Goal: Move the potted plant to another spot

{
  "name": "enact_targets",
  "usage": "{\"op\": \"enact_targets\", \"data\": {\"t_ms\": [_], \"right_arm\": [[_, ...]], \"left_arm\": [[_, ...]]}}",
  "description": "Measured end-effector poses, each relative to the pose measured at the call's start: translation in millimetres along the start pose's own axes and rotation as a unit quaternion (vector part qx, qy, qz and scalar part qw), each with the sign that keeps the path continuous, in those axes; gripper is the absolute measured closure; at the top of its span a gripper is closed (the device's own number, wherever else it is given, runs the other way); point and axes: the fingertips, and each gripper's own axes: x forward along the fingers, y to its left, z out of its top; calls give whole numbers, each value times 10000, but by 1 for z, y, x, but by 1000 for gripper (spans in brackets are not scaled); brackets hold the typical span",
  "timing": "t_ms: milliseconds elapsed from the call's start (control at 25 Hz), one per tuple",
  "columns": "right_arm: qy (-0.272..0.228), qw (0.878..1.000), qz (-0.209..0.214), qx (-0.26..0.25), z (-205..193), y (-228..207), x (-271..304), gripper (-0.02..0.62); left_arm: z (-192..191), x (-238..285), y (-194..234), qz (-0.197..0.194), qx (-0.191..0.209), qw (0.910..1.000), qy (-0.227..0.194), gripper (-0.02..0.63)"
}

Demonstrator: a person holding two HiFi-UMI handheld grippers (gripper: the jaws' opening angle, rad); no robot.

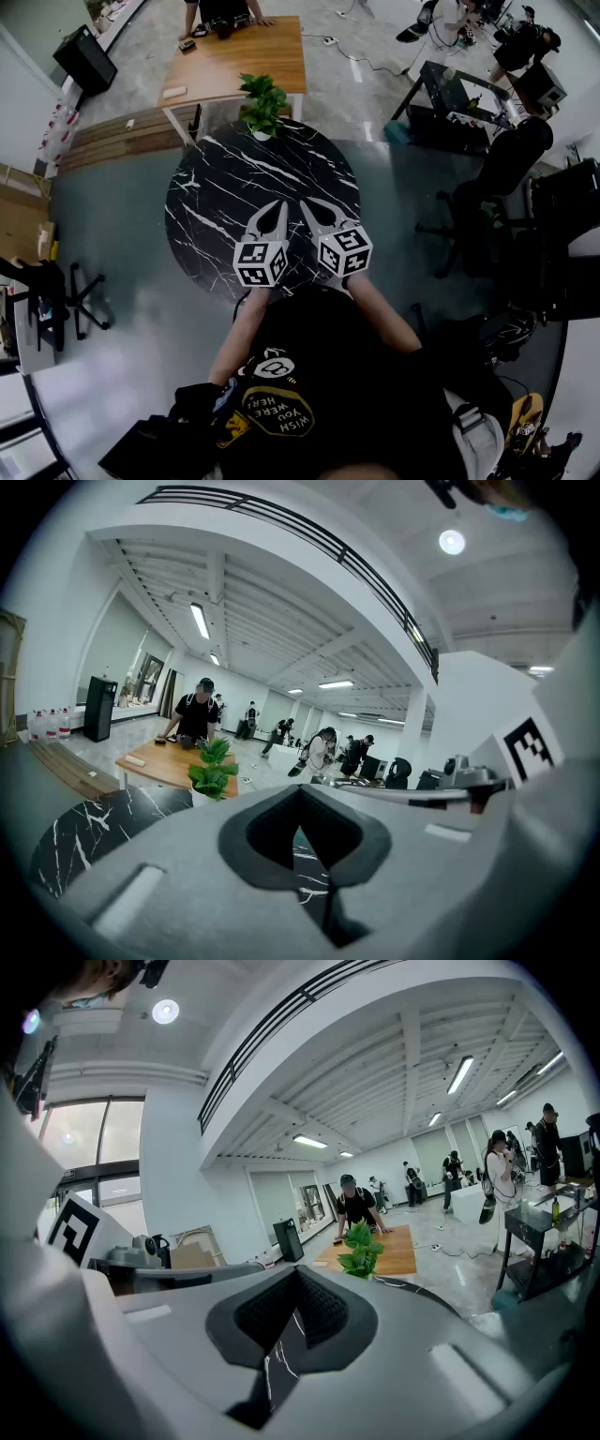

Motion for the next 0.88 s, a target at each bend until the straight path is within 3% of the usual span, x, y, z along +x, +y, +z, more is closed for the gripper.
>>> {"op": "enact_targets", "data": {"t_ms": [600,880], "right_arm": [[102,9999,-23,23,-11,21,3,594],[524,9981,-318,62,-36,21,11,594]], "left_arm": [[-3,-19,10,-40,-62,10000,24,601],[-15,-23,18,-223,-187,9994,173,601]]}}
